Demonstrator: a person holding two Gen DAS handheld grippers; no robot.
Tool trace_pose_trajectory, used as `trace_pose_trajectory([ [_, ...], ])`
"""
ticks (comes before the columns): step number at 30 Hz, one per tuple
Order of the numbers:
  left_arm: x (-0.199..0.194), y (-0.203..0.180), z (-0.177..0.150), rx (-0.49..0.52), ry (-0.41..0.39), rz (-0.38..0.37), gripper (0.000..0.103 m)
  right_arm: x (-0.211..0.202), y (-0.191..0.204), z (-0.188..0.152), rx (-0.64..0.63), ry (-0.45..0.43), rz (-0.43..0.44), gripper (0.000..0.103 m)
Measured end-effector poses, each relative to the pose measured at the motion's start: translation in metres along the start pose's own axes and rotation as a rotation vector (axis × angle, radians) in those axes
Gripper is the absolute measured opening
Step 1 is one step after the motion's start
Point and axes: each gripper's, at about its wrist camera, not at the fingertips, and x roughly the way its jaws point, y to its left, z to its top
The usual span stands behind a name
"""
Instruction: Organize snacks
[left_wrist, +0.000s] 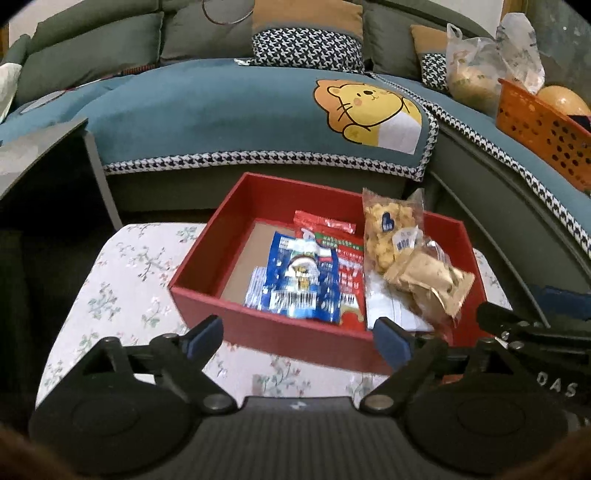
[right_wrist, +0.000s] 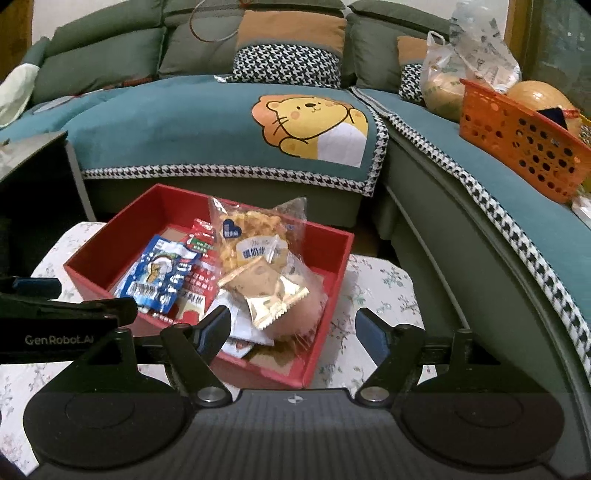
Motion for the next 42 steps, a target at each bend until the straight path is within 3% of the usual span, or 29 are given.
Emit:
trace_pose_trajectory([
  [7, -0.023, -0.003, -0.022, 0.004, 0.002, 0.050, 0.103, -0.022, -0.003, -0.021, 0.028, 0.024, 0.008, 0.082],
  [12, -0.046, -0.002, -0.039, 0.008, -0.017, 0.039, 0.103, -0.045, -0.005, -0.037, 0.056, 0.018, 0.021, 0.083],
  [18, -0.062, -0.006, -0.065, 0.050, 0.019, 0.075, 0.103, -0.074, -0.004, -0.058, 0.077, 0.010, 0.041, 0.085],
  [27, -0.095, -0.004, -0.088, 0.045, -0.006, -0.004, 0.103, -0.103, 0.001, -0.081, 0.080, -0.004, 0.044, 0.085],
  [42, -0.122, 0.001, -0.117, 0.044, 0.005, 0.014, 0.103, -0.131, 0.014, -0.107, 0.071, -0.009, 0.049, 0.086],
])
